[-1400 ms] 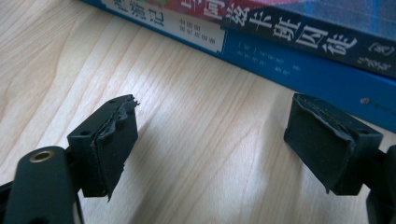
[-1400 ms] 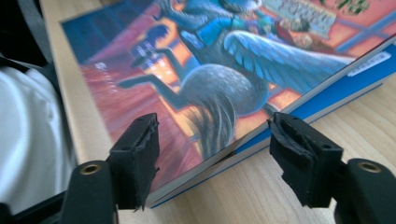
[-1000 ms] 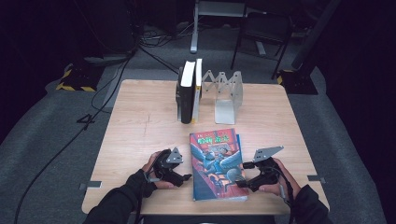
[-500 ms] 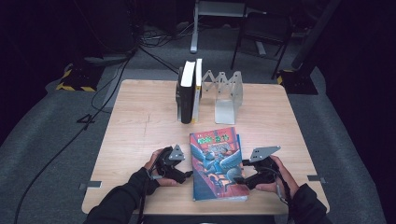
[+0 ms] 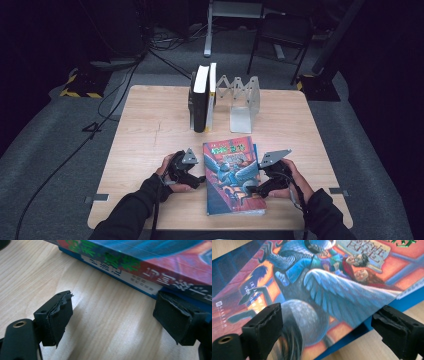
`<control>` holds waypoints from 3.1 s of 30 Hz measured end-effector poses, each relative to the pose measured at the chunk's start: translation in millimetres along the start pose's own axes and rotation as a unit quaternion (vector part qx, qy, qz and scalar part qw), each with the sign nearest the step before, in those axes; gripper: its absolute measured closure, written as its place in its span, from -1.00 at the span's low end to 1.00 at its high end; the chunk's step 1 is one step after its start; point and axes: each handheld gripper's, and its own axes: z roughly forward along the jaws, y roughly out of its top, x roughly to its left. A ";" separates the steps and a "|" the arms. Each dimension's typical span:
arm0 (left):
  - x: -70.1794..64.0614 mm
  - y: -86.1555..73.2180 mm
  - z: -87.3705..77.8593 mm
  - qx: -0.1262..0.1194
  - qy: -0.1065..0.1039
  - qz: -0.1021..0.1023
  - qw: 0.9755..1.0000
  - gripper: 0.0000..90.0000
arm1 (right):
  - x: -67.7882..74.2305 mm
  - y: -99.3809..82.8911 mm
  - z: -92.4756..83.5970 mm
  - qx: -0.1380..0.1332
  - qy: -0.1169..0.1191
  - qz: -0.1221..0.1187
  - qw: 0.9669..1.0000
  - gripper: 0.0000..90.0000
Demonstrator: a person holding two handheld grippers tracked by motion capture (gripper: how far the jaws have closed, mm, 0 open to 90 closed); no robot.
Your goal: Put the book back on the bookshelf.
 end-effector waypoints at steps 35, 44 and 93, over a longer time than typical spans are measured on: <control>-0.2 -0.1 0.0 0.000 0.006 -0.004 1.000 -0.65 | 34.9 -41.8 -50.8 0.003 0.017 -0.061 0.998 0.09; -0.5 -0.2 -0.3 0.001 0.006 -0.004 1.000 -0.65 | 42.4 -59.2 -54.0 0.019 0.030 -0.064 0.997 0.24; 0.2 0.6 0.5 0.000 0.005 -0.004 1.000 -0.66 | 30.2 -40.8 -39.7 -0.028 0.058 0.023 0.998 -0.15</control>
